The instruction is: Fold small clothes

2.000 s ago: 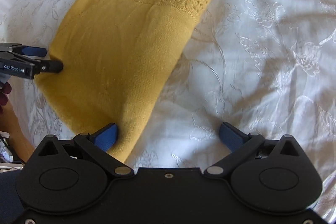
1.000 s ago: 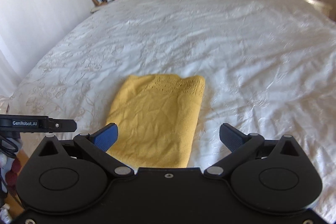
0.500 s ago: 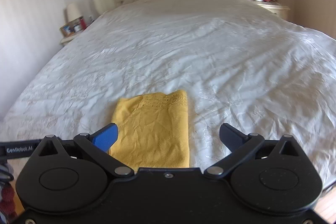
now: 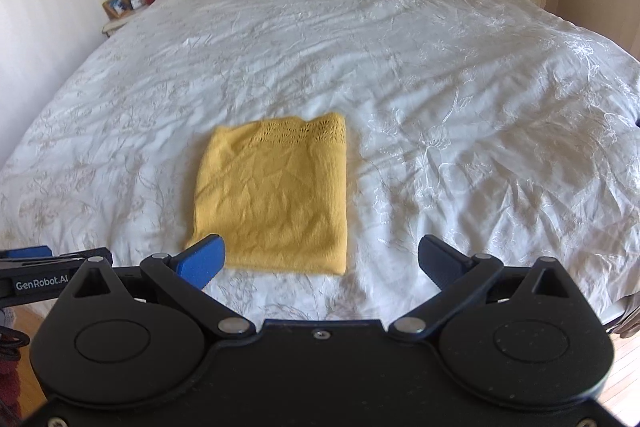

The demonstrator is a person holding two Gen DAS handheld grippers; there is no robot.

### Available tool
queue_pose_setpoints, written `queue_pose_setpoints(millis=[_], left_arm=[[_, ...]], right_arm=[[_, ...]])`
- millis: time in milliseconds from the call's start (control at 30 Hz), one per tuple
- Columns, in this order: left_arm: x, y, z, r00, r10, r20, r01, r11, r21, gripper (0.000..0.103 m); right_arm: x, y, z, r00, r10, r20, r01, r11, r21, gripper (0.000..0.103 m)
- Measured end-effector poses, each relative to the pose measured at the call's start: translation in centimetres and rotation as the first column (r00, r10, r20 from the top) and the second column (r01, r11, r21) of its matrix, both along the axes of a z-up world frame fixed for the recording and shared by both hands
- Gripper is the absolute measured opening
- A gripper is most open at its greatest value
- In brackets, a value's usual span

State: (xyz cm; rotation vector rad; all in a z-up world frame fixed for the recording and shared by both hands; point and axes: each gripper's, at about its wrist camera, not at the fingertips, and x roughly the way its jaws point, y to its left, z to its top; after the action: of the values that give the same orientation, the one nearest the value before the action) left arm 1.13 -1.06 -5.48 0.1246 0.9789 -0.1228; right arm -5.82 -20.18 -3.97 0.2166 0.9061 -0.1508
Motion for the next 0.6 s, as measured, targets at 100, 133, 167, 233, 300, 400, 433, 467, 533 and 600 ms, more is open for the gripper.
queue_pose_setpoints(millis=[100, 133, 167, 233, 300, 400, 433, 467, 533, 600], left_arm=[[-0.4, -0.3, -0.2, 1.0, 0.003, -0.007, -0.003, 1.0, 0.01, 0.083], [-0.4, -0.3, -0.2, 1.0, 0.006, -0.013, -0.006, 1.0, 0.01, 0.083], [-0.4, -0.4, -0.3, 1.0, 0.006, -0.018, -0.006, 1.0, 0.011, 0.083], [-0.5, -0.5, -0.3, 1.0, 0.013, -0.021, -0.012, 1.0, 0.018, 0.083], [-0.7, -0.5, -0.4, 1.0, 0.013, -0.028, -0.012, 1.0, 0.021, 0.083], [-0.9, -0.6, -0.5, 0.999, 0.011, -0.039, -0.01, 1.0, 0.019, 0.083], [-1.0, -0.7, -0.6, 0.999, 0.01, -0.042, -0.009, 1.0, 0.015, 0.083], [-1.1, -0.7, -0.6, 0.999, 0.009, -0.045, -0.008, 1.0, 0.013, 0.083], [-1.3, -0.8, -0.6, 0.999, 0.006, -0.049, -0.005, 1.0, 0.009, 0.083], [-1.3, -0.8, -0.5, 0.999, 0.002, -0.048, -0.002, 1.0, 0.006, 0.083]], right_arm=[[-0.3, 0.2, 0.0, 1.0, 0.014, -0.01, -0.014, 1.0, -0.003, 0.102], [-0.4, 0.2, 0.0, 1.0, 0.012, -0.011, -0.012, 1.0, -0.006, 0.102], [-0.5, 0.1, 0.0, 1.0, 0.016, -0.013, -0.016, 1.0, -0.006, 0.102], [-0.7, 0.0, 0.0, 1.0, 0.022, -0.017, -0.022, 1.0, -0.003, 0.102], [-0.8, -0.1, 0.0, 0.999, 0.025, -0.021, -0.025, 1.0, -0.004, 0.102], [-1.0, -0.2, 0.0, 0.999, 0.032, -0.024, -0.032, 0.999, 0.0, 0.102], [-1.1, -0.2, 0.0, 0.999, 0.034, -0.024, -0.034, 0.999, 0.0, 0.102], [-1.3, -0.2, 0.0, 0.999, 0.036, -0.022, -0.036, 0.999, 0.001, 0.102], [-1.4, -0.2, 0.1, 0.999, 0.039, -0.019, -0.039, 0.999, 0.003, 0.102], [-1.5, -0.2, 0.1, 0.999, 0.038, -0.017, -0.038, 0.999, 0.003, 0.102]])
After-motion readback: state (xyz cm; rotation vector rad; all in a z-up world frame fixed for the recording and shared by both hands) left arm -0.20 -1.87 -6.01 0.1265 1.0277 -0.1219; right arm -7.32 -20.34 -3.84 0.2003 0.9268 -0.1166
